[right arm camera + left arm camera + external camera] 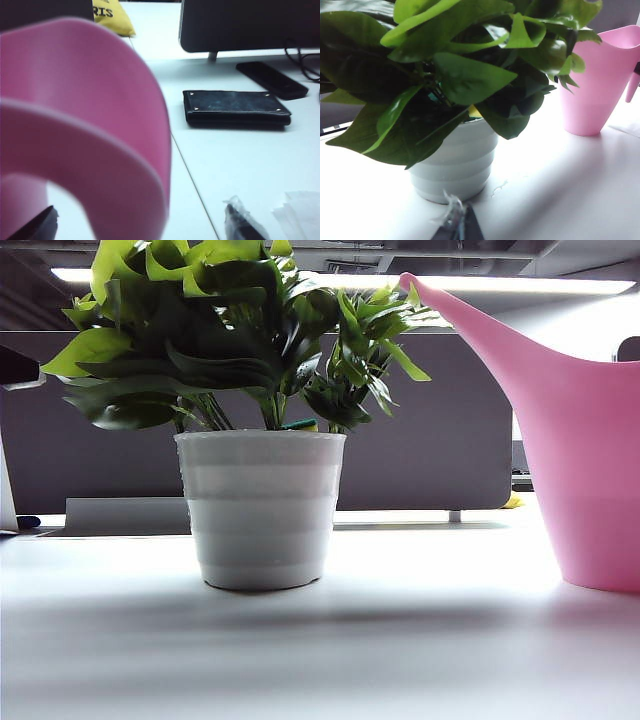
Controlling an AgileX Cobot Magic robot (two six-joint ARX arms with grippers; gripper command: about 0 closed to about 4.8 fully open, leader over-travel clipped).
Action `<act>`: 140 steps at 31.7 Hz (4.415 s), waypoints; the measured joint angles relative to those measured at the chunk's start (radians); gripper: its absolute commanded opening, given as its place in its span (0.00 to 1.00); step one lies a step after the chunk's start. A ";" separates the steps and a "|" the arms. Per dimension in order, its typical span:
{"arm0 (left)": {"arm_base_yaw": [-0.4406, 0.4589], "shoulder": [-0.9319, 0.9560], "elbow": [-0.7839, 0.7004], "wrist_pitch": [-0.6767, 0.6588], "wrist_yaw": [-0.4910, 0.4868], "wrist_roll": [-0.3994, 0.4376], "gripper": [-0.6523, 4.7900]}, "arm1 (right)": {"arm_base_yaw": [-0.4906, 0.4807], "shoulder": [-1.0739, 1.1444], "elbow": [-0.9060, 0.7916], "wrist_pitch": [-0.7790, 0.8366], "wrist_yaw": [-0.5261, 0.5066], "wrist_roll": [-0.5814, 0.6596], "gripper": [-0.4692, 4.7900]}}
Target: Pick up the watering can from the table, water the potted plant, and put the can back.
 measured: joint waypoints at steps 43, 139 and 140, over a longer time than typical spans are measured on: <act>0.064 0.000 0.000 0.000 0.003 0.000 0.11 | 0.003 -0.329 0.053 -0.255 0.047 0.043 0.08; 0.197 0.000 0.000 0.000 0.003 0.000 0.11 | 0.355 -0.277 0.771 -0.782 0.292 -0.827 0.08; 0.197 0.000 0.000 0.000 0.003 0.000 0.11 | 0.355 -0.277 0.771 -0.778 0.293 -0.829 0.08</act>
